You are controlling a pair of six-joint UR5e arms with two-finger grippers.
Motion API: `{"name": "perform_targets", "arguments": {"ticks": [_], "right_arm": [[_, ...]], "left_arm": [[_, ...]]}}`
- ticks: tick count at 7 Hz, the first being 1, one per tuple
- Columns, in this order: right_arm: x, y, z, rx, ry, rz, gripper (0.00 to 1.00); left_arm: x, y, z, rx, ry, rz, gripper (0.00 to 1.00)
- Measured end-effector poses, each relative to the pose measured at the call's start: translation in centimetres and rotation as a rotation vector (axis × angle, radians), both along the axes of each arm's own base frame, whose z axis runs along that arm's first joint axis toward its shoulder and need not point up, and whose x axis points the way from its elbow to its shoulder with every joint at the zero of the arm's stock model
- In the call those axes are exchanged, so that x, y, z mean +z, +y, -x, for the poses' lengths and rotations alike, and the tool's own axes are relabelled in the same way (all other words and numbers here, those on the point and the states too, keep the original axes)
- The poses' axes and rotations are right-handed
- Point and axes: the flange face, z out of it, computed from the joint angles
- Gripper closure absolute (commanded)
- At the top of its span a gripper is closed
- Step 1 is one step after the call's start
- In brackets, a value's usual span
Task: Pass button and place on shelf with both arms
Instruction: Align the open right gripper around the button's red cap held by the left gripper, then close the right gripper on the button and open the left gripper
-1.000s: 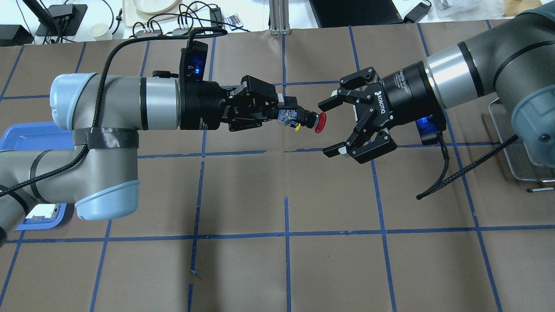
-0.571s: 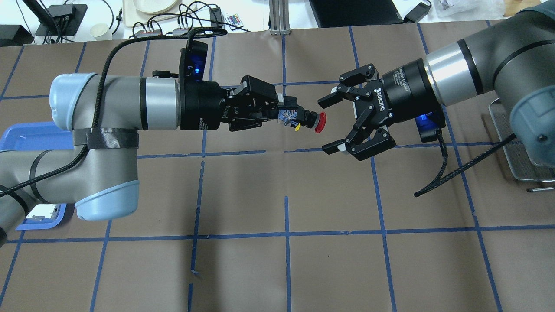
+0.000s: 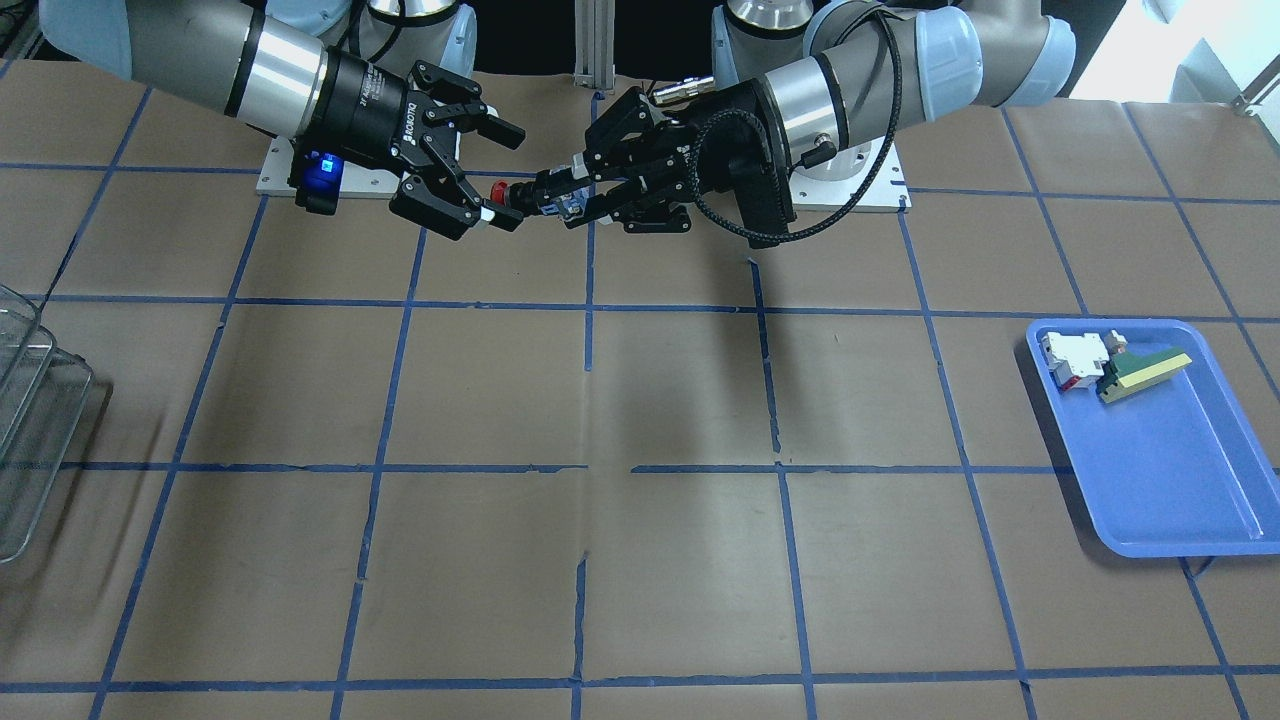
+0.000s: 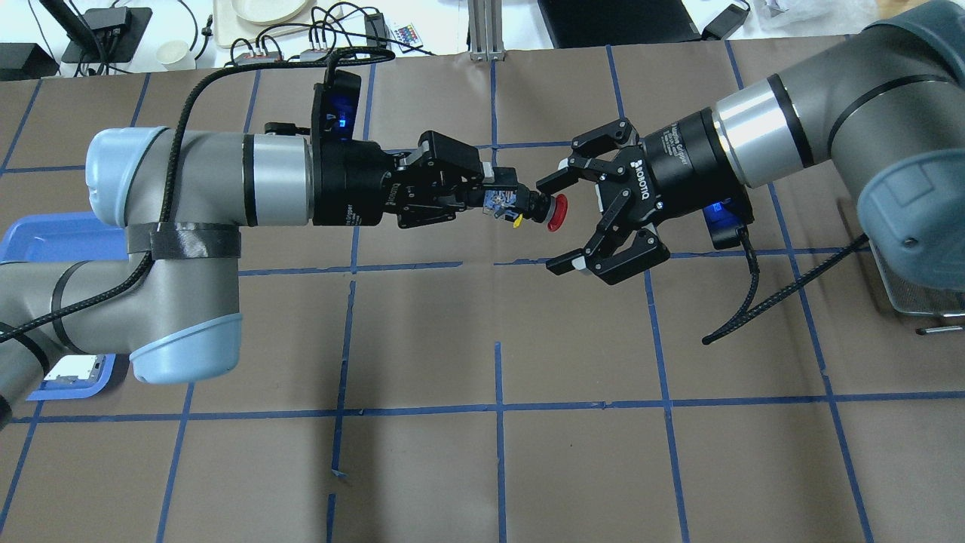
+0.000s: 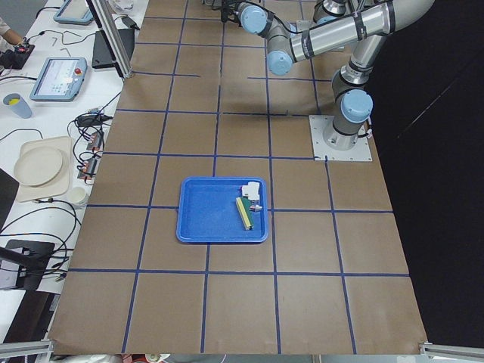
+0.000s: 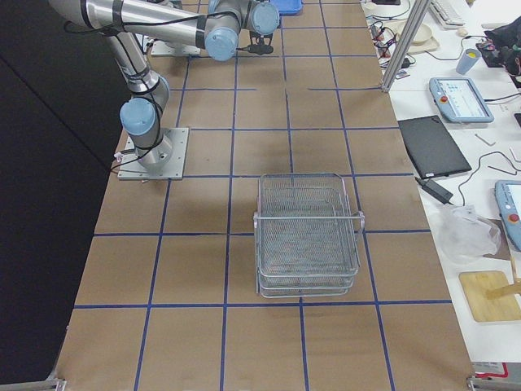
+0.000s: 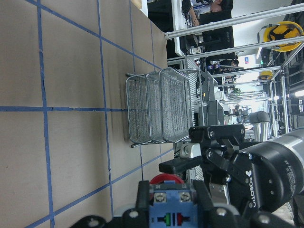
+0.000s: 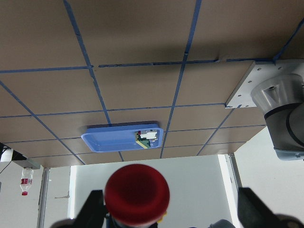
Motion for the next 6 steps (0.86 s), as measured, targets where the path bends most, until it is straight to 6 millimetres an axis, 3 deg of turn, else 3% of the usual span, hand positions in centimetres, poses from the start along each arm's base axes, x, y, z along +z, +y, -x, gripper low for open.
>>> {"name": "perform_targets", "arguments": {"ticks": [1,2,3,5,6], "right_arm": [[-0.02,0.01,-0.06,0.001,0.001,-0.001,0.29],[0.0,0.04,-0.07,0.002,0.002,0.0,0.62],[0.1,0.07,-0.08,0.002,0.003,0.003,0.79],[0.24,0.15,-0.1,0.002,-0.001,0.006,0.92],[0.3,0.14,-0.09,0.001,-0.003,0.006,0.93]], "left_arm": [[0.04,0.01,0.0,0.0,0.0,0.001,0.9],[0.06,0.02,0.0,0.0,0.0,0.001,0.9],[0.1,0.05,0.0,0.0,0.0,0.002,0.9],[0.15,0.06,-0.01,0.001,0.0,0.004,0.9],[0.15,0.07,-0.01,0.0,0.0,0.004,0.9]]}}
